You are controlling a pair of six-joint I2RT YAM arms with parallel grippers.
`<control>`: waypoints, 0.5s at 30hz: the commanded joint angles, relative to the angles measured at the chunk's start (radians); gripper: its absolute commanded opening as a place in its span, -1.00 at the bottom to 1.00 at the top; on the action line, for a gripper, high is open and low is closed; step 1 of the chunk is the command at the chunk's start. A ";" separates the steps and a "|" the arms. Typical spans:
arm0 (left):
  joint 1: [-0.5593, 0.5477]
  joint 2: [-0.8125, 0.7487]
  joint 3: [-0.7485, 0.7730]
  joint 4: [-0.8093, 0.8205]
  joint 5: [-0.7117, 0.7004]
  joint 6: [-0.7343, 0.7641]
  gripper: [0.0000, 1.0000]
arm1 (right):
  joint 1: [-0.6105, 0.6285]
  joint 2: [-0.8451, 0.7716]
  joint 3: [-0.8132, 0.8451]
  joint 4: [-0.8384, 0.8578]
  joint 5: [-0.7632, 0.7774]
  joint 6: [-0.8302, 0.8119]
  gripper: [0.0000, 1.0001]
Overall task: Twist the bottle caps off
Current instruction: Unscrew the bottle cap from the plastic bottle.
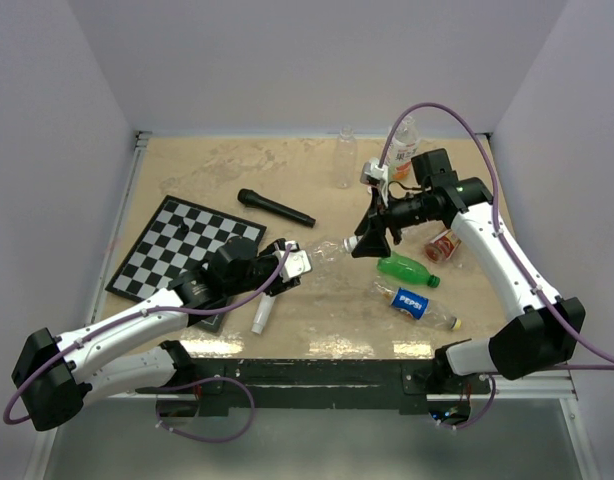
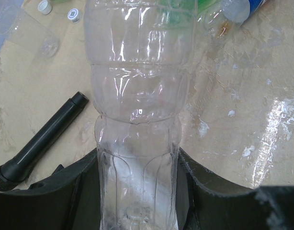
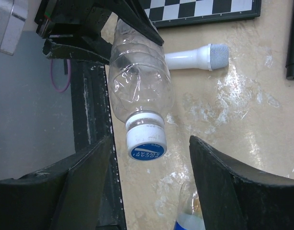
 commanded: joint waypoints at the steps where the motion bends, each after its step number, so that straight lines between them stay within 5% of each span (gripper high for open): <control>1: 0.004 0.003 0.007 0.010 -0.003 -0.016 -0.94 | 0.012 -0.017 0.026 0.032 -0.023 0.033 0.38; 15: 0.002 0.003 0.008 0.010 -0.005 -0.017 -0.95 | 0.017 -0.018 0.061 -0.043 -0.042 -0.098 -0.63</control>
